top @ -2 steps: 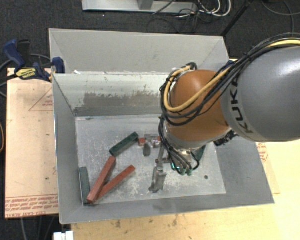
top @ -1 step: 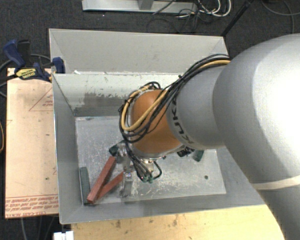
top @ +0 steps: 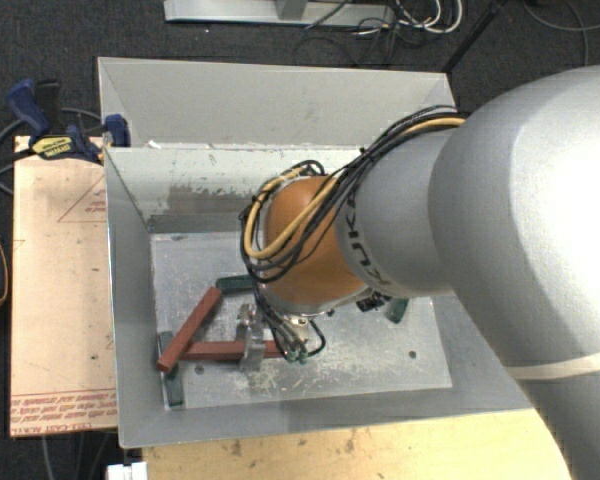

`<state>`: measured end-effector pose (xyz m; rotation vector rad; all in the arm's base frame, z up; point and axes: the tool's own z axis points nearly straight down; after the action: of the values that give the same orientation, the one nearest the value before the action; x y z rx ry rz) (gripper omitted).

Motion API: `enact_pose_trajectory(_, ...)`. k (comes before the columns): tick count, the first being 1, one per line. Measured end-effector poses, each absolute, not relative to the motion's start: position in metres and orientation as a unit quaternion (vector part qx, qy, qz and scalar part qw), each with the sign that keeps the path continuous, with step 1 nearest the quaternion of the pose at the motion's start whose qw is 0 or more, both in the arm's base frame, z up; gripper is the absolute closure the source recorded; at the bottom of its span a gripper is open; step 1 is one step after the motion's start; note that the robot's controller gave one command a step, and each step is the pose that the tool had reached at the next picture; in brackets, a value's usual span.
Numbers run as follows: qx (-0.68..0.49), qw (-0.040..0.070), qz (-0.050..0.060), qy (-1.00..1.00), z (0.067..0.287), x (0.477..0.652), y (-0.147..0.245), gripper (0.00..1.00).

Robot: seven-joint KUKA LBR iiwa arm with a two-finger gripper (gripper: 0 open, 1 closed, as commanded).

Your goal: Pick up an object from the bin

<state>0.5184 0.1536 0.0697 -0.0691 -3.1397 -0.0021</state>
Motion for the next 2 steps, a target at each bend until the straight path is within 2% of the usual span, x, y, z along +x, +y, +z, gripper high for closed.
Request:
enact_pose_trajectory(1,-0.015,-0.004,-0.002,-1.0,0.1827,0.5141,0.159,1.0)
enact_pose_trajectory(2,-0.015,-0.001,-0.001,-1.0,0.1781,0.5128,0.1583,0.0)
